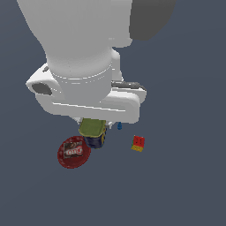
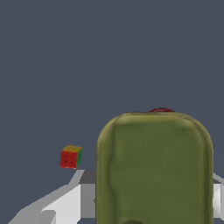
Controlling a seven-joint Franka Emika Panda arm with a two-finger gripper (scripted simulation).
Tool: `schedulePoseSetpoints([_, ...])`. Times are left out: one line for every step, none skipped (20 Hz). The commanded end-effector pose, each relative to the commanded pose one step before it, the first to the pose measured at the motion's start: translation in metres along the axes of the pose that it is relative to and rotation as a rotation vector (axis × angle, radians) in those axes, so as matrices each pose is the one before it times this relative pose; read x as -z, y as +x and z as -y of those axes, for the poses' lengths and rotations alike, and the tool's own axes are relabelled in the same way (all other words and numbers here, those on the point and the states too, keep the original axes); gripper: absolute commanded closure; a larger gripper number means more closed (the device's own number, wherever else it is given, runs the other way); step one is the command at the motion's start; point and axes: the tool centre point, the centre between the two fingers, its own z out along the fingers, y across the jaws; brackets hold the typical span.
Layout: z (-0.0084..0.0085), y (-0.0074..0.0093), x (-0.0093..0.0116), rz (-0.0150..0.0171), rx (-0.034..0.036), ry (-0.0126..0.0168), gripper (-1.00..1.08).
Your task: Pick up a designated object from a clutter of objects.
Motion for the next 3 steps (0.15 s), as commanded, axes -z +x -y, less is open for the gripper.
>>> schedulePoseSetpoints([-0.00220, 0.00160, 0.00537, -0.00421, 0.00096, 0.00044, 1.08])
schedulePoseSetpoints([-0.00038, 0.00019, 0.00040, 0.00000, 0.00000, 0.00000, 1.08])
schedulePoseSetpoints([-0.00013, 0.00006, 0.00013, 0.00000, 0.00000, 0.00000, 1.08])
